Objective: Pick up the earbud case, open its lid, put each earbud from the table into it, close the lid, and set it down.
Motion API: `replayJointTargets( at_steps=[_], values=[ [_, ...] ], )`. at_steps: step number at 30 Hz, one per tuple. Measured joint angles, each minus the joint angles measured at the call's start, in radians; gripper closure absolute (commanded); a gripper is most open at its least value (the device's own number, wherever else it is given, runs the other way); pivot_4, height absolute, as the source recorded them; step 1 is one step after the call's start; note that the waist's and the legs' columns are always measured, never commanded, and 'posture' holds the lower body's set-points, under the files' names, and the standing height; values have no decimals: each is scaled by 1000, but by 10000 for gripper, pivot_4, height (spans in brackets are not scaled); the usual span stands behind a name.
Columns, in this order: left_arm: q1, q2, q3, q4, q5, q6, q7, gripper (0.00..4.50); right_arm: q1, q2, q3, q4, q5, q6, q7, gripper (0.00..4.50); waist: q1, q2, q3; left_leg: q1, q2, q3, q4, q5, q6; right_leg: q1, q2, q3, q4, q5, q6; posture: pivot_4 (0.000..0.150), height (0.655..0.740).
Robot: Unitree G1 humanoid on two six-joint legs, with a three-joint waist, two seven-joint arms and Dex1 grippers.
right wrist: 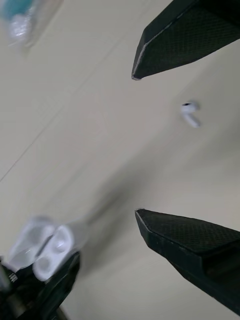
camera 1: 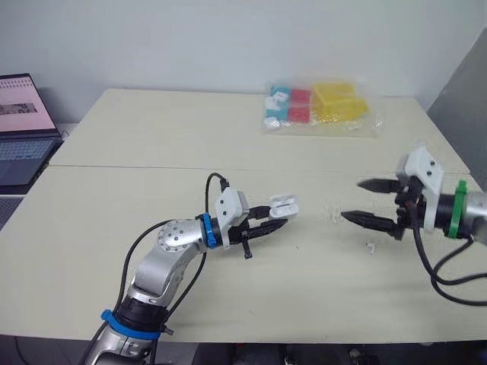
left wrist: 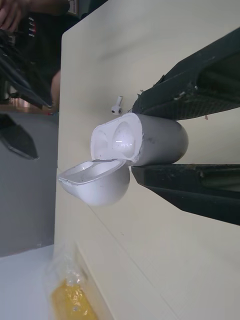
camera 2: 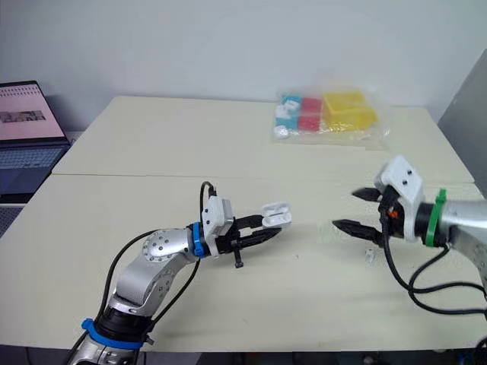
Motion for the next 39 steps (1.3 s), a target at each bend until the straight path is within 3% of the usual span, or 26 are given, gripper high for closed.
replayJointTargets(
  at_steps=[6, 13, 32, 35, 39],
  values=[
    [-13, 18, -6, 32, 13, -28, -34, 36892, 227, 254, 9, -141, -192, 117, -410, 1941, -5, 3, -1, 1, 0, 1, 0, 0, -1, -1, 1, 2, 2, 0, 0, 1500, 7378],
    [-33, 19, -8, 49, 12, -35, -67, 36892, 301, 502, 35, -149, -256, 50, -563, 1941, -6, 4, -2, 1, 0, 1, -1, 0, -1, -1, 2, 1, 1, 0, 0, 1500, 7378],
    [-84, 13, -21, 96, 12, -34, -111, 36892, 354, 601, 79, -38, -319, -92, -611, 1941, -8, 4, -2, 1, 0, 1, -1, 0, 0, 0, 2, 2, 0, 0, 0, 1500, 7378],
    [-84, 14, -21, 96, 12, -34, -111, 36892, 343, 608, 71, -40, -302, -64, -606, 7787, -8, 4, -2, 1, 0, 1, -1, 0, 0, 0, 2, 2, 1, 0, 0, 1500, 7378],
    [-84, 15, -21, 96, 12, -33, -110, 36892, 333, 616, 70, -45, -287, -42, -606, 21192, -8, 3, -2, 1, 0, 1, -1, 0, 0, 0, 2, 2, 1, 0, 0, 1500, 7378]
  ],
)
